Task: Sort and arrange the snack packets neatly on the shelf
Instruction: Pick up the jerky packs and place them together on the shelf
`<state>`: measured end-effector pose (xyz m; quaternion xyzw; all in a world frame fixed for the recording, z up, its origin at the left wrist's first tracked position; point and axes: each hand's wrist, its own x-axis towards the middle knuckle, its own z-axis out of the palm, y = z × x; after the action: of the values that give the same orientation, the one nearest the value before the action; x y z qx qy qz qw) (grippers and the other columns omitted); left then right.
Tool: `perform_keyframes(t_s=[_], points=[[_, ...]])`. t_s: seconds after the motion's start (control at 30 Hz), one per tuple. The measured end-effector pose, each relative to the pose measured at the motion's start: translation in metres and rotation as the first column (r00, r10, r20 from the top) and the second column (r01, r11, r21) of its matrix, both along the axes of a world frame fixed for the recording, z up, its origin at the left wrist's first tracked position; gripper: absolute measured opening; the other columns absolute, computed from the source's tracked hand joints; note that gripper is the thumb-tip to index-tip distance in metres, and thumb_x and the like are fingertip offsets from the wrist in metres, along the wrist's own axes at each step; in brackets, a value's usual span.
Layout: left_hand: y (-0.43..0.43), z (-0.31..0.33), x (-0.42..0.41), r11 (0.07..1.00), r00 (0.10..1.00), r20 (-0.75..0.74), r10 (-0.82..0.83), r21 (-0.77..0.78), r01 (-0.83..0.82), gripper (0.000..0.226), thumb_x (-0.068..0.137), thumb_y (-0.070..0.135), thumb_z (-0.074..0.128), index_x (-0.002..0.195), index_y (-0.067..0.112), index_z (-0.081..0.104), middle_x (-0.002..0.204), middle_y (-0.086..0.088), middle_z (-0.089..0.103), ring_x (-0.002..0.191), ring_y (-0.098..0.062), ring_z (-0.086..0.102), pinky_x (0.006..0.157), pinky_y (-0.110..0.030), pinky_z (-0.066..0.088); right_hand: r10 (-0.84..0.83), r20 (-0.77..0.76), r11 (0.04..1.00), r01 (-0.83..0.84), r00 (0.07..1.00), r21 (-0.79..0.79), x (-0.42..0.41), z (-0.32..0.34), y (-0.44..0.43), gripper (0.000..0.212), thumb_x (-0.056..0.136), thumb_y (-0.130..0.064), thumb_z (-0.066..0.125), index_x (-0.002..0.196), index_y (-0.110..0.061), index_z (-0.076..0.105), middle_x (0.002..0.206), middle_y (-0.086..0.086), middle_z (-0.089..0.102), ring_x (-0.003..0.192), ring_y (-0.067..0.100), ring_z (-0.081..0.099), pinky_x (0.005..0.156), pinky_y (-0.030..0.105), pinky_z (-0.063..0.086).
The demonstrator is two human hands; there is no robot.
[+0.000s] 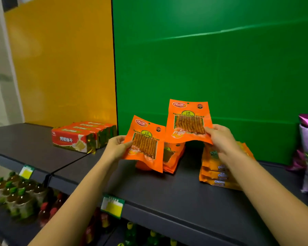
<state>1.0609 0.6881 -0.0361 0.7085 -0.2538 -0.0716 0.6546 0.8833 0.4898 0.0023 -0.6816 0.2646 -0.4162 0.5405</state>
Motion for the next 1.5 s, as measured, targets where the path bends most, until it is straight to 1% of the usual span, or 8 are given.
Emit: perform_keyframes(t_s=[0.1, 0.23, 0.4, 0.63, 0.73, 1.17, 1.4, 1.5], points=[[-0.03, -0.005, 0.02, 0.997, 0.999, -0.014, -0.03, 0.073, 0.031, 0.018, 0.089, 0.006, 0.055, 0.106, 0.004, 0.061, 0.077, -0.007, 0.065, 0.048, -0.006, 0.063, 0.051, -0.019, 0.052, 0.025, -0.081, 0.999, -0.028, 0.996, -0.038, 0.026, -0.003, -0.008, 0.028, 0.09, -0.009, 0.049, 0.064, -0.015, 0.053, 0.062, 0.004, 0.05, 0.056, 0.015, 0.042, 0.061, 0.03, 0.036], [-0.057, -0.019, 0.037, 0.969, 0.994, 0.103, 0.037, 0.241, -0.061, 0.016, 0.083, 0.013, 0.063, 0.096, 0.007, 0.069, 0.099, -0.019, 0.071, 0.084, -0.025, 0.065, 0.081, -0.037, 0.052, 0.014, -0.172, 0.998, -0.023, 0.985, -0.05, 0.057, -0.014, -0.008, 0.029, 0.087, -0.005, 0.05, 0.059, -0.014, 0.052, 0.058, 0.004, 0.049, 0.052, 0.017, 0.041, 0.056, 0.028, 0.033], [-0.065, -0.036, 0.049, 0.93, 0.985, 0.169, -0.044, 0.368, -0.021, 0.023, 0.08, 0.016, 0.063, 0.1, 0.008, 0.071, 0.105, -0.013, 0.071, 0.104, -0.023, 0.062, 0.078, -0.025, 0.041, -0.033, -0.272, 0.996, 0.009, 0.962, -0.088, 0.088, -0.038, -0.002, 0.019, 0.08, -0.007, 0.052, 0.063, -0.01, 0.06, 0.073, 0.014, 0.062, 0.07, 0.025, 0.053, 0.064, 0.031, 0.038], [-0.064, -0.042, 0.063, 0.961, 0.948, -0.224, -0.226, 0.106, 0.254, 0.017, 0.088, 0.016, 0.051, 0.083, 0.009, 0.066, 0.083, -0.015, 0.065, 0.075, -0.023, 0.057, 0.071, -0.029, 0.045, -0.207, -0.573, 0.976, 0.126, 0.793, -0.178, 0.102, -0.069, 0.018, 0.038, 0.086, -0.02, 0.049, 0.119, -0.001, 0.053, 0.125, 0.021, 0.058, 0.115, 0.037, 0.054, 0.09, 0.036, 0.044], [-0.065, -0.042, 0.065, 0.94, 0.889, -0.334, -0.315, 0.023, 0.341, 0.027, 0.091, 0.027, 0.049, 0.075, 0.013, 0.066, 0.069, -0.005, 0.07, 0.058, -0.015, 0.062, 0.071, -0.03, 0.047, -0.248, -0.527, 0.968, 0.186, 0.813, -0.169, 0.099, -0.075, 0.026, 0.047, 0.089, -0.027, 0.048, 0.128, -0.002, 0.047, 0.134, 0.018, 0.051, 0.123, 0.037, 0.048, 0.101, 0.039, 0.041], [-0.063, -0.047, 0.048, 0.845, 0.837, -0.227, -0.498, 0.093, 0.527, 0.029, 0.091, 0.007, 0.049, 0.12, 0.01, 0.049, 0.101, -0.01, 0.065, 0.083, -0.02, 0.063, 0.076, -0.029, 0.052, 0.047, -0.262, 0.98, 0.007, 0.964, 0.198, 0.098, -0.088, 0.044, 0.037, 0.092, -0.025, 0.046, 0.129, -0.023, 0.046, 0.119, 0.011, 0.064, 0.104, 0.029, 0.063, 0.093, 0.043, 0.052], [-0.063, -0.047, 0.042, 0.881, 0.89, -0.149, -0.431, 0.142, 0.451, 0.035, 0.088, 0.01, 0.054, 0.122, 0.006, 0.052, 0.119, -0.015, 0.064, 0.088, -0.023, 0.061, 0.084, -0.033, 0.048, -0.017, -0.312, 0.992, 0.056, 0.95, 0.116, 0.09, -0.081, 0.048, 0.041, 0.093, -0.026, 0.044, 0.133, -0.018, 0.045, 0.131, 0.01, 0.058, 0.116, 0.027, 0.057, 0.102, 0.043, 0.044], [-0.06, -0.042, 0.039, 0.961, 0.974, 0.061, -0.217, 0.191, 0.202, 0.043, 0.088, 0.018, 0.056, 0.128, 0.004, 0.05, 0.127, -0.011, 0.058, 0.111, -0.025, 0.056, 0.093, -0.031, 0.04, -0.077, -0.26, 0.996, 0.086, 0.963, 0.024, 0.068, -0.067, 0.062, 0.041, 0.095, -0.02, 0.044, 0.135, -0.009, 0.044, 0.131, 0.004, 0.053, 0.123, 0.024, 0.05, 0.103, 0.033, 0.039]])
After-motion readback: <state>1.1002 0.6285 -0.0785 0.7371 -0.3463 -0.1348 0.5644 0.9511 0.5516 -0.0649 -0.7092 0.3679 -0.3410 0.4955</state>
